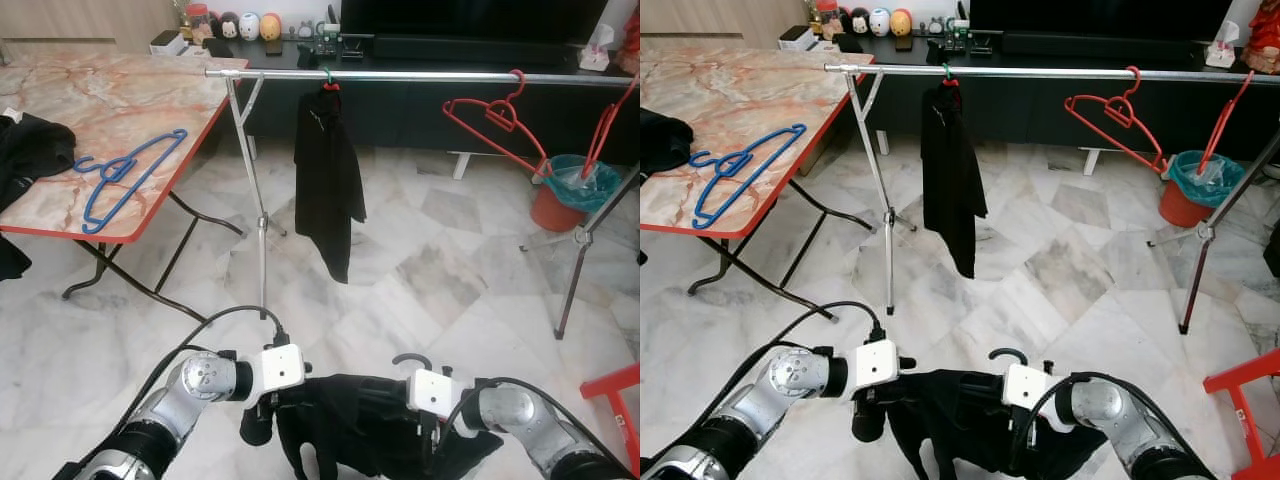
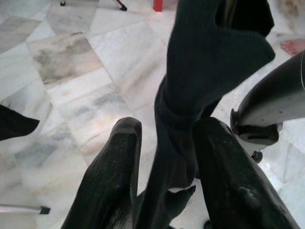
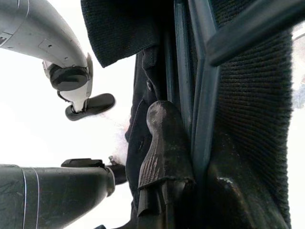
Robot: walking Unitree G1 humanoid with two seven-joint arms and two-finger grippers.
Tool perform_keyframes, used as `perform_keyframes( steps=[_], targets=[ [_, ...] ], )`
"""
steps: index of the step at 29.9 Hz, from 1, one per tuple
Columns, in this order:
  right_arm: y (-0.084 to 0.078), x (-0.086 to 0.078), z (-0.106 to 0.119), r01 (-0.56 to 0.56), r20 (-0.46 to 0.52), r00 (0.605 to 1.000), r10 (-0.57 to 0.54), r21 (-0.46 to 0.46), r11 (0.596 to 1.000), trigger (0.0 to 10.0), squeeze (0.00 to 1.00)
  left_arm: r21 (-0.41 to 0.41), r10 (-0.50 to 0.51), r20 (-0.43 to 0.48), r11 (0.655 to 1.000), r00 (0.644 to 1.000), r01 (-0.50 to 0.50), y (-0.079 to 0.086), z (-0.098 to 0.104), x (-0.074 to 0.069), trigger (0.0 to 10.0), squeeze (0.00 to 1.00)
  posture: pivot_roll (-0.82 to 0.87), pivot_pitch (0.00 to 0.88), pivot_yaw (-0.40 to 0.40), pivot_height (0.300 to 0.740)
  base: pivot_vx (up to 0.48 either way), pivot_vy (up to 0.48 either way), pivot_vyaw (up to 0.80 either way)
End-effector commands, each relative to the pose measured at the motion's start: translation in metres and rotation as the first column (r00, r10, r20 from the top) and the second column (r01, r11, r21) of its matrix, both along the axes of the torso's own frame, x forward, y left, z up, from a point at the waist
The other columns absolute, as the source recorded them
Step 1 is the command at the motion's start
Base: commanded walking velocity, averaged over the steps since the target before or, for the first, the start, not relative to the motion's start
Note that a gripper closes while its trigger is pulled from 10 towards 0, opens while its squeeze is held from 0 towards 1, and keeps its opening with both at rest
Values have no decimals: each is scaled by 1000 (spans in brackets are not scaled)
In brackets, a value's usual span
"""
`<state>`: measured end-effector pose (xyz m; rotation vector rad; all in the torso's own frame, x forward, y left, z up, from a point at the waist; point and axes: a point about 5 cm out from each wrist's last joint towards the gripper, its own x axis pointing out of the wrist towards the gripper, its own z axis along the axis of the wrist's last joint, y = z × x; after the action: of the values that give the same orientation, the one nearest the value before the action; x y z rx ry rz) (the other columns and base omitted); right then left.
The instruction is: Hang hanger
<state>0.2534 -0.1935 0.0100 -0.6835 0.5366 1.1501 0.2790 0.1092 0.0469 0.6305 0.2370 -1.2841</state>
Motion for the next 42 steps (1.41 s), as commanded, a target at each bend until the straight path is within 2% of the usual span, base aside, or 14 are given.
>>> perform_keyframes(
  steps=[1, 7, 13, 14, 15, 17, 18, 20, 36, 40, 42],
  targets=[
    [6, 5, 5, -7, 28, 1000, 7, 25, 1000, 10000, 0, -50, 7, 3, 999, 1000, -7, -4, 8, 3, 10000, 0, -22, 60, 4, 740, 0, 0, 0],
    [8, 6, 5, -7, 28, 1000, 6, 33, 999, 10000, 0, -49, -6, -7, 999, 1000, 5, -6, 9, 3, 10000, 0, -22, 60, 5, 740, 0, 0, 0],
    [8, 6, 5, -7, 28, 1000, 6, 37, 999, 10000, 0, -12, -37, -40, 999, 999, 37, -5, 3, -1, 9804, 0, -20, 61, 6, 740, 0, 0, 0],
    [8, 6, 5, -6, 28, 1000, 5, 37, 999, 10000, 0, -1, -39, -46, 999, 998, 39, -4, 2, -3, 8431, 0, -21, 61, 6, 740, 0, 0, 0],
    [8, 7, 5, -4, 28, 1000, 3, 36, 999, 10000, 0, 19, -44, -60, 999, 997, 45, -2, -1, -5, 7765, 0, -21, 61, 6, 740, 0, 0, 0],
    [7, 7, 5, -3, 28, 1000, 2, 35, 999, 10000, 0, 38, -52, -73, 998, 996, 55, 0, -4, -6, 7961, 0, -22, 62, 6, 740, 0, 0, 0],
    [7, 7, 6, -3, 30, 1000, 2, 34, 999, 10000, 0, 57, -61, -73, 996, 995, 65, 1, -5, -8, 5765, 0, -22, 62, 7, 740, 0, 0, 0],
    [7, 7, 6, -3, 31, 1000, 2, 35, 999, 10000, 0, 55, -55, -72, 997, 996, 59, 2, -5, -7, 0, 0, -22, 62, 7, 740, 0, 0, 0],
    [8, 7, 6, -9, 27, 1000, 8, 37, 999, 10000, 0, 15, -36, -62, 999, 997, 37, -1, 0, -4, 0, 0, -21, 62, 6, 740, 0, 0, 0],
    [10, 5, 4, -16, 18, 1000, 15, 36, 999, 10000, 0, -30, -24, -56, 999, 998, 22, -4, 5, -1, 0, 0, -19, 64, 6, 740, 0, 0, 0],
    [12, 3, 2, -25, 9, 1000, 25, 37, 999, 10000, 0, -92, -13, -56, 996, 998, 8, -9, 12, 2, 0, 0, -18, 64, 6, 740, 0, 0, 0]
  ],
)
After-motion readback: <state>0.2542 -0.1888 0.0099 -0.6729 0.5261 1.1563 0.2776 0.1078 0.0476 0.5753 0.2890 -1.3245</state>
